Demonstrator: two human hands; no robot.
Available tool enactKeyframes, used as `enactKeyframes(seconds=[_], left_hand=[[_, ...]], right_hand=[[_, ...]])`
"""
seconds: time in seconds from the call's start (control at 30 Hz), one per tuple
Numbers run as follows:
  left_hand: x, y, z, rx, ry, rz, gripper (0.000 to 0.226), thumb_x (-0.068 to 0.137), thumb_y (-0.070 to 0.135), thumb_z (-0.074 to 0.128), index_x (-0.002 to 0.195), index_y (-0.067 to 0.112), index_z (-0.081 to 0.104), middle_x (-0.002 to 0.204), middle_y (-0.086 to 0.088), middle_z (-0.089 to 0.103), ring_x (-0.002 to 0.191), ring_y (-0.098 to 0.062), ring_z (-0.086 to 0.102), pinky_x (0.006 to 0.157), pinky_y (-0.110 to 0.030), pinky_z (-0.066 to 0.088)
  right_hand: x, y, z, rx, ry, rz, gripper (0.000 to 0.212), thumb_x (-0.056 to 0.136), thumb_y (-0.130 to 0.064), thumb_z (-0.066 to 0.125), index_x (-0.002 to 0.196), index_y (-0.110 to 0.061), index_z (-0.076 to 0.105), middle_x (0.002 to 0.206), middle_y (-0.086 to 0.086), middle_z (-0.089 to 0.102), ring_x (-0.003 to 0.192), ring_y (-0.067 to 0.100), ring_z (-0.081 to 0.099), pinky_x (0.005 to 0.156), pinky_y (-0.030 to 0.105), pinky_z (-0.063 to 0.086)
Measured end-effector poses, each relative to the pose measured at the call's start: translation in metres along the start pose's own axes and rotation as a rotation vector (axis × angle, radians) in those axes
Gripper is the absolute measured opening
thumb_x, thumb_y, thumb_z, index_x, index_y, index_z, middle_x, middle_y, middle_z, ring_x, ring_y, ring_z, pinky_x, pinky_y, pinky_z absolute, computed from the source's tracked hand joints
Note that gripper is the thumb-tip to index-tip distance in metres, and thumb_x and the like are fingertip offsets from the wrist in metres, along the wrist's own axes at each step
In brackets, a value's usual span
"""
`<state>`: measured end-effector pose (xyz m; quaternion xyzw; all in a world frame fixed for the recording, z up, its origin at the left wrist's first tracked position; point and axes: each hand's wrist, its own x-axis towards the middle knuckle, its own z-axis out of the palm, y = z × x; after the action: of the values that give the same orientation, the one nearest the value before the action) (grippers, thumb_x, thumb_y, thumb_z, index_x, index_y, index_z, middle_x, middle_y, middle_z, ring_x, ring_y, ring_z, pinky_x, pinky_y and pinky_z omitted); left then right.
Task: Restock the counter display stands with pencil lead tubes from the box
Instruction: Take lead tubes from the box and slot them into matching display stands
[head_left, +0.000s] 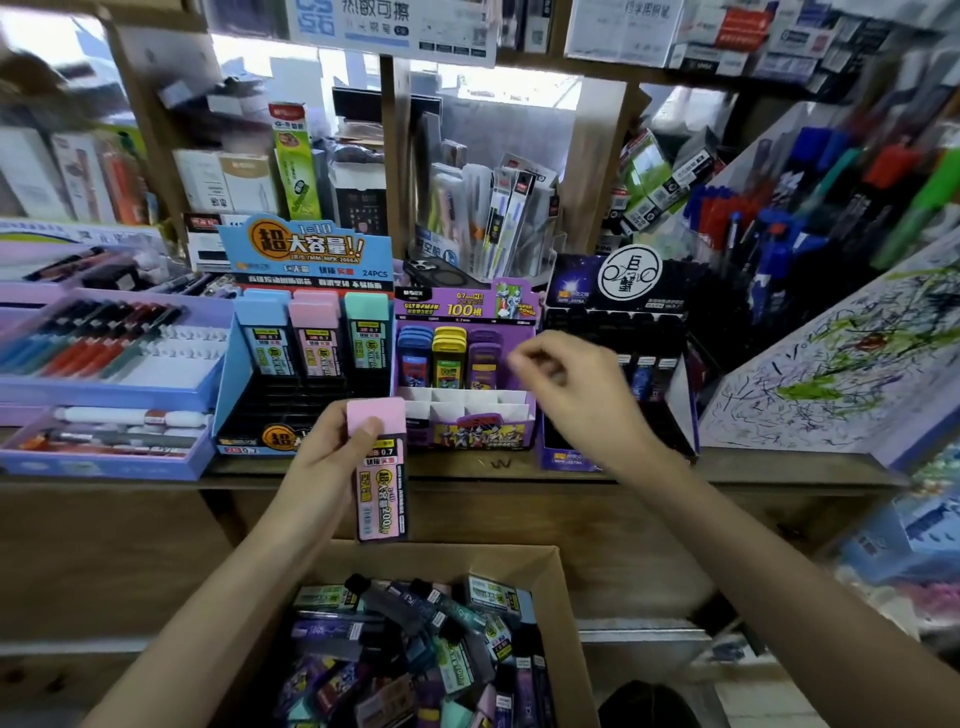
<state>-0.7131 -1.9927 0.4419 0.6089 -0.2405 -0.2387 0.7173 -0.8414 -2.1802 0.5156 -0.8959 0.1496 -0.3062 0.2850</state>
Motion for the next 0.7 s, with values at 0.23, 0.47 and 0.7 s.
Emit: enactKeyframes(seconds=[0.23,0.47,0.7], left_hand=[[0.000,0.023,-0.022,0.071,-0.063,0.160,0.023,0.079,0.032,0.055,0.100,0.028,0.064,0.096,0.002,0.071,0.092,-0.012,0.066,0.081,-0.032,0.049],[0.013,0.030,-0.084,0.515,0.051,0.278,0.040,0.081,0.030,0.063,0.118,0.017,0.054,0.112,0.004,0.061,0.101,-0.005,0.059,0.080,-0.006,0.043],[0.032,-0.001,-0.123,1.229,-0.063,0.470,0.053,0.081,0.026,0.071,0.128,0.007,0.054,0.129,-0.008,0.055,0.120,-0.024,0.052,0.100,-0.030,0.040]], right_hand=[[0.013,-0.062,0.067,0.286,-0.333,0.013,0.016,0.091,-0.021,0.059,0.104,-0.014,0.065,0.091,-0.008,0.062,0.087,0.010,0.060,0.080,0.029,0.050],[0.060,-0.075,0.086,0.331,-0.164,0.027,0.013,0.086,-0.009,0.064,0.086,-0.021,0.061,0.079,-0.005,0.059,0.080,0.017,0.059,0.080,0.040,0.052],[0.106,-0.080,0.112,0.152,0.014,-0.035,0.010,0.090,-0.009,0.060,0.099,-0.006,0.063,0.090,0.002,0.060,0.084,0.016,0.057,0.080,0.032,0.050]])
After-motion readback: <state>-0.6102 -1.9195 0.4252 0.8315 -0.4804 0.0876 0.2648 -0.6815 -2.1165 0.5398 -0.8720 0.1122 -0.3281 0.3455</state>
